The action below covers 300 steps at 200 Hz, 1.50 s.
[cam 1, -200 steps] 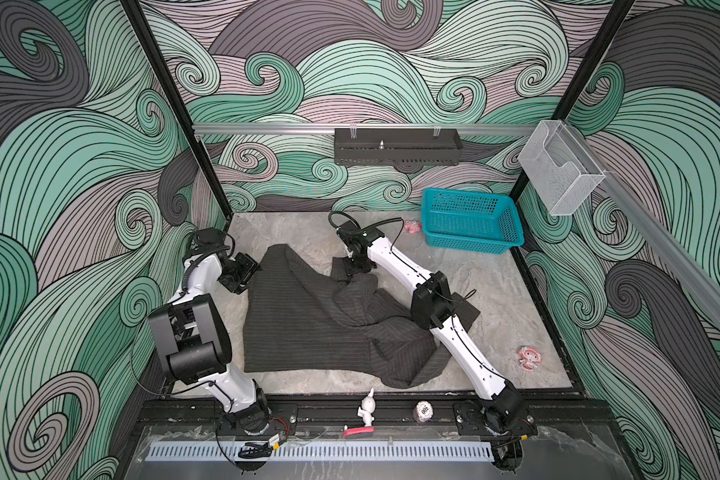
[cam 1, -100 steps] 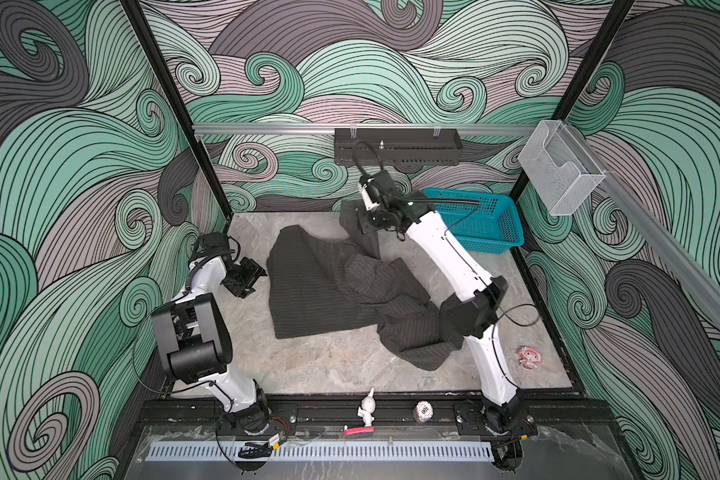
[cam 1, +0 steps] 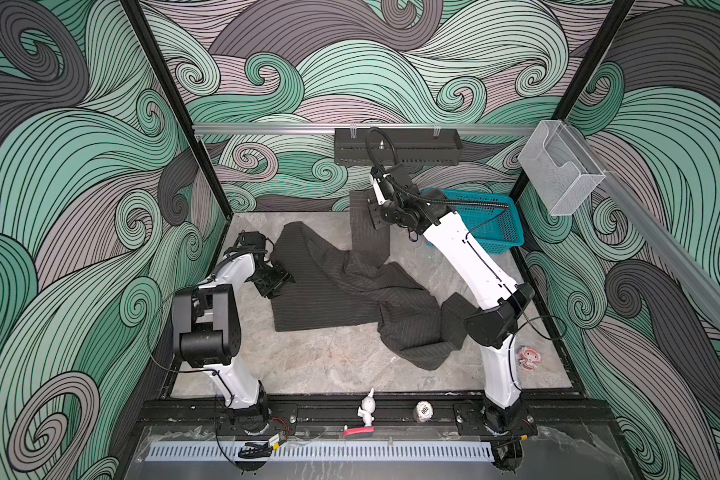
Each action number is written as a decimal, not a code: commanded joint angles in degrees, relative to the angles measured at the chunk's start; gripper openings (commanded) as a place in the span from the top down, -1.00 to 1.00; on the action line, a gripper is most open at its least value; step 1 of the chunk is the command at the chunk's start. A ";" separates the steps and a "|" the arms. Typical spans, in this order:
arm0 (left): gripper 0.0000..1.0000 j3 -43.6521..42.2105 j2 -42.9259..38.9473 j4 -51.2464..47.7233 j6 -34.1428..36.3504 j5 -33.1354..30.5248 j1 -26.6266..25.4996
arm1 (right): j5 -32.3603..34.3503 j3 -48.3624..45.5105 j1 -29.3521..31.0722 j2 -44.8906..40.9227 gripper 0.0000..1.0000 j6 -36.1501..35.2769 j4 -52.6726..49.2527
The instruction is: Fold and stack the long sleeve shirts
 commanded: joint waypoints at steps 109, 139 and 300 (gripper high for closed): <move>-0.09 -0.60 6.43 -11.95 8.64 -10.87 -1.17 | 19.25 11.58 -2.29 -12.85 1.00 -18.19 10.62; -0.09 -1.42 6.39 -12.79 9.77 -13.46 -0.72 | 21.65 11.58 -3.32 -14.79 1.00 -24.31 16.36; -0.08 -0.66 6.18 -11.38 10.48 -8.98 -0.16 | 0.36 -3.43 -2.33 11.46 1.00 -24.19 21.83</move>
